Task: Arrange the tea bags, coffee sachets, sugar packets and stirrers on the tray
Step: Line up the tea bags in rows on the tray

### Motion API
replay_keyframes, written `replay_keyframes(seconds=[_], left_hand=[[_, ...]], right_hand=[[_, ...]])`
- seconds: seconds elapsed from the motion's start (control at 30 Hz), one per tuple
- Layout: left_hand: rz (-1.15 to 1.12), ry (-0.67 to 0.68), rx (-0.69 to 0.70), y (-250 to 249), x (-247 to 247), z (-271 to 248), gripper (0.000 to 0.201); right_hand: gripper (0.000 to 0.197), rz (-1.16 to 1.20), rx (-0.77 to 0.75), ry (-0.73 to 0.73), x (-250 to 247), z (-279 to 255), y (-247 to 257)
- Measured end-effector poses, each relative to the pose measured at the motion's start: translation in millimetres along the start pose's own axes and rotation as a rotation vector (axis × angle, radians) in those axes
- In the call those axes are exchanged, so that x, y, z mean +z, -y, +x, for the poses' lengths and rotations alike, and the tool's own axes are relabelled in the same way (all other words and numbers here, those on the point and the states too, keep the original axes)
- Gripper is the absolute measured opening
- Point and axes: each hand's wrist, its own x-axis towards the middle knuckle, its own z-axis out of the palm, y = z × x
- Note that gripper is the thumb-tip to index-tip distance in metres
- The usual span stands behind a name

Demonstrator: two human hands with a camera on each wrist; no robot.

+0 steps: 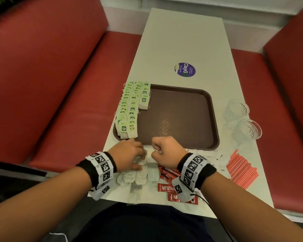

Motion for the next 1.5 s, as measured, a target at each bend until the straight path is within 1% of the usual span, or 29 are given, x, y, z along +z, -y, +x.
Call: replay_keyframes(seconds=[0.13,0.2,0.27,0.33,0.4,0.5,0.57,0.67,0.73,0.83,0.9,0.93,0.97,1.0,1.07,1.13,1.2,1.27,1.37,1.5], left_hand=[[0.016,-0.001,0.031,-1,2,3,0.027],[0.005,-0.015,0.031,0,0,4,0.022],[-0.014,-0.036,0.019,1,-4,6,0.022],[-0.028,-0.106,0.027,4,-9,9,0.026],[-0.069,-0.204,0.053,7,-18,13,0.026],[-0.139,-0.287,0.11,6,-38,19,0.027],[-0.181,-0.342,0.144,5,-54,22,0.03],[-0.223,-0.424,0.133,7,-64,26,0.024],[-0.3,-0.462,0.057,11,-63,29,0.022],[-0.441,-0.462,-0.024,16,-59,35,0.026],[-0.533,-0.469,-0.093,18,-59,43,0.015],[-0.564,-0.47,-0.15,21,-60,48,0.009],[-0.58,-0.47,-0.22,26,-62,55,0.007],[-0.577,-0.466,-0.303,34,-63,63,0.009],[-0.549,-0.465,-0.46,50,-68,80,0.02],[-0.552,-0.45,-0.572,65,-73,98,0.03],[-0.543,-0.414,-0.655,75,-78,114,0.035],[-0.483,-0.377,-0.695,82,-82,127,0.041],[-0.394,-0.323,-0.694,86,-84,143,0.046],[-0.302,-0.296,-0.718,84,-85,148,0.05]], right_hand=[[0.02,-0.018,0.061,0.053,0,-3,-3],[0.018,-0.045,0.074,0.09,0,-3,-7],[0.019,-0.07,0.078,0.122,-2,-1,-9],[0.021,-0.088,0.074,0.13,-4,1,-11],[0.021,-0.083,0.045,0.1,-5,4,-12],[0.012,-0.082,-0.002,0.007,-7,10,-15],[0.011,-0.07,-0.007,-0.049,-12,14,-16],[0.013,-0.008,0.004,-0.11,-23,19,-15],[0.015,0.039,0.007,-0.147,-29,23,-14],[0.018,0.07,0.012,-0.166,-34,31,-15],[0.004,0.102,0.054,-0.158,-36,37,-19],[0.01,0.111,0.087,-0.158,-38,40,-20],[0.018,0.111,0.121,-0.151,-38,43,-23],[0.024,0.105,0.163,-0.137,-39,47,-26],[0.03,0.084,0.224,-0.111,-42,56,-32],[0.032,0.052,0.264,-0.078,-45,66,-37],[0.033,0.041,0.291,-0.061,-48,78,-41],[0.035,0.094,0.314,-0.07,-52,91,-43],[0.044,0.241,0.355,-0.094,-56,113,-46],[0.052,0.317,0.409,-0.072,-57,144,-58]])
